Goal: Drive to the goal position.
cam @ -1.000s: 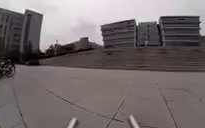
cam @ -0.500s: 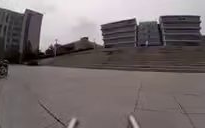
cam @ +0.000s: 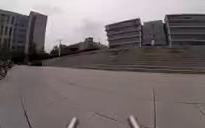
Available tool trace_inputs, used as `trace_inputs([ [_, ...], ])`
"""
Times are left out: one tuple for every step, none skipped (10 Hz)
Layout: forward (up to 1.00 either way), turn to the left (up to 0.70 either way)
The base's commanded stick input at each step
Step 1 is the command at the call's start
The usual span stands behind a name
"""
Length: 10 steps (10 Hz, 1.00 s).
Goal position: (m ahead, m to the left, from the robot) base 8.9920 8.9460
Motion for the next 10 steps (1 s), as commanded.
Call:
trace_inputs([
  [1.0,0.16],
  [1.0,0.29],
  [1.0,0.17],
  [1.0,0.03],
  [1.0,0.27],
  [1.0,0.19],
  [1.0,0.04],
  [1.0,0.0],
  [1.0,0.31],
  [1.0,0.36],
])
